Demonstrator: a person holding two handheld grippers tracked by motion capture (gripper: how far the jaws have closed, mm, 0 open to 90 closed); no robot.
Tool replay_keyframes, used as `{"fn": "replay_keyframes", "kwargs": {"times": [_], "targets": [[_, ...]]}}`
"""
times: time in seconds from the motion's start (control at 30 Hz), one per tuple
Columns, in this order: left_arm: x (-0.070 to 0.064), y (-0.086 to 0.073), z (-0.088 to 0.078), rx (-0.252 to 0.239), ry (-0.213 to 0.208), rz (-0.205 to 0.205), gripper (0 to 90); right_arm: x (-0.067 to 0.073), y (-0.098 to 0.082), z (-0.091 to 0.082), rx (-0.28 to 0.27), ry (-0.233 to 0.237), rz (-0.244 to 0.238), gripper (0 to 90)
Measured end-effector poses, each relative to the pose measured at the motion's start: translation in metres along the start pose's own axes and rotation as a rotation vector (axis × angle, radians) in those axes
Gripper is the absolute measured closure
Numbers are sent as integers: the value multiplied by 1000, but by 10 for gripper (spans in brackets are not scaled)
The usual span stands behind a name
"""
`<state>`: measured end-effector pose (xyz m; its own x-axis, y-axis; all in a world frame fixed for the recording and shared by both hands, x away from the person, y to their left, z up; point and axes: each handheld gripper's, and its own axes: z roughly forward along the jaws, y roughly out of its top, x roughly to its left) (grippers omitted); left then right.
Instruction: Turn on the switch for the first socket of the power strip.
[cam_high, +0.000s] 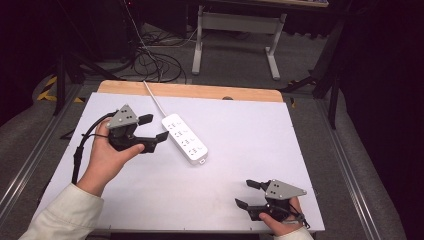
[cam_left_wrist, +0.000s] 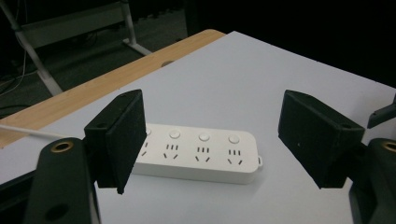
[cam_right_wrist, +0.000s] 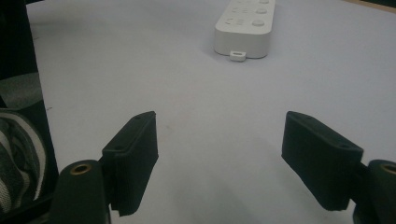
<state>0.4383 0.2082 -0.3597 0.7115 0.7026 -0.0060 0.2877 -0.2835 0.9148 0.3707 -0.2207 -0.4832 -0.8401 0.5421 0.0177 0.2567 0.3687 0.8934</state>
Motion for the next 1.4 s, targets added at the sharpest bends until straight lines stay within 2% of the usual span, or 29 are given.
{"fn": "replay_keyframes", "kwargs": {"times": [0.03,0.07,0.17,0.2,0.37,0.5,0.53,0.6,0.63,0.8,0.9,0.97,1.07,1.33,1.37,1.4], "targets": [[0,-3,-3,-2,4,15,243,0,0,0,0,0,0,282],[-3,-7,-5,-5,1,3,243,0,0,0,0,-1,0,281],[-6,-19,-13,9,15,35,240,0,0,0,1,-2,2,281],[-6,-19,-13,9,15,35,239,0,0,1,1,-2,0,281],[-13,-39,-26,1,15,28,235,0,0,1,2,-3,1,281],[-16,-49,-30,-5,19,37,244,0,0,0,0,-3,2,280],[-17,-58,-30,-10,13,33,252,0,0,0,0,-3,1,279],[-18,-62,-31,-12,9,28,257,0,0,0,-1,-3,1,279],[-18,-70,-32,-14,5,19,257,0,0,0,-2,-4,1,278],[-19,-83,-36,-28,-16,2,249,0,0,0,-3,-5,1,278],[-21,-95,-41,-33,-22,39,244,0,0,0,-1,-4,0,278],[-21,-99,-41,-35,-32,38,243,0,0,0,-1,-4,0,278],[-23,-113,-44,-26,-46,30,235,0,0,0,-2,-4,-1,278],[-26,-133,-50,-21,-29,33,231,0,0,0,-3,-3,-2,277],[-25,-142,-48,-3,-9,56,231,0,0,0,-2,-2,-2,278],[-25,-142,-48,-3,-9,56,231,0,0,0,-2,-2,-2,278]]}}
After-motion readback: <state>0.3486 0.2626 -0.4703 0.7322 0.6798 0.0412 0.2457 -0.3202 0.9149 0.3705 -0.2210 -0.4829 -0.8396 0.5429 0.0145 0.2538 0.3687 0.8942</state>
